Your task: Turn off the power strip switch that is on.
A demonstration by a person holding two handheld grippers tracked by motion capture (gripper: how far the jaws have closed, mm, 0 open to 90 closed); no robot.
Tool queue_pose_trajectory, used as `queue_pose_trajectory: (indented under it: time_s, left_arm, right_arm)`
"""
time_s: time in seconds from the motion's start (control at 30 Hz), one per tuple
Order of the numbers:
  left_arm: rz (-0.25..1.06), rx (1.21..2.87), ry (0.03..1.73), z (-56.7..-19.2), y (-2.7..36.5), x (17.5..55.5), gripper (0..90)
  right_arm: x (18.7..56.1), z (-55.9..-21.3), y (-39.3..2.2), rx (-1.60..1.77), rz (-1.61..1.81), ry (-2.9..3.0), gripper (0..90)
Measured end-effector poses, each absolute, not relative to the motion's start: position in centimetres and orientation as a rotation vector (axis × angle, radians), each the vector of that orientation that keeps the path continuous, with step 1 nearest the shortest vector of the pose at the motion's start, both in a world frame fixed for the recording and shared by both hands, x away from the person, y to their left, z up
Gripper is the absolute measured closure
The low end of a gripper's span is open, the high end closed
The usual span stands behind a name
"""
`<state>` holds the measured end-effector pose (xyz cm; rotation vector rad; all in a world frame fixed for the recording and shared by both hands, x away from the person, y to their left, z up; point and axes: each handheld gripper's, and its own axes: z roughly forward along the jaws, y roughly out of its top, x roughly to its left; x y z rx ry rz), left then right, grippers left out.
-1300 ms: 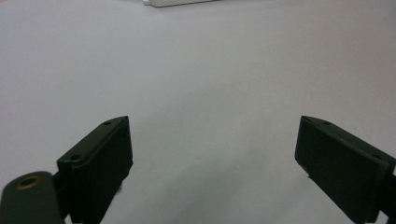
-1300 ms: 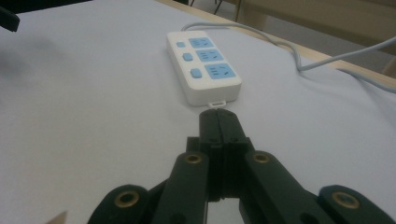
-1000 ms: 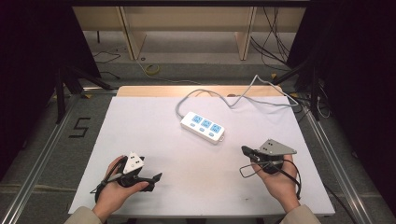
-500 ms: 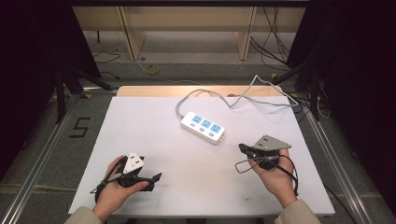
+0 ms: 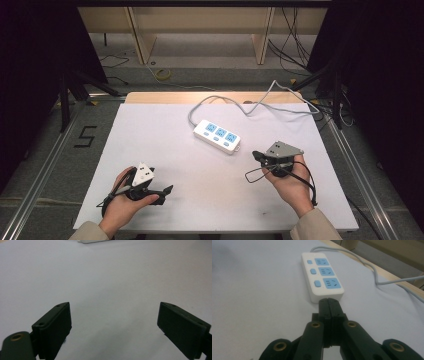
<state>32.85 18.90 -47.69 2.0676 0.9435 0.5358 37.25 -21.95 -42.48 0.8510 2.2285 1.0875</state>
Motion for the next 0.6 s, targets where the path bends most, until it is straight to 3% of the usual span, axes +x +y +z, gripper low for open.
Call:
queue_pose_trajectory:
  time_s: [0.6]
  left_arm:
    - [0.542,2.071,0.941,-47.7,18.9,32.8,12.3]
  right_arm:
    - [38.6,-41.1,-21.5,0.863,1.057,2.255,90.0]
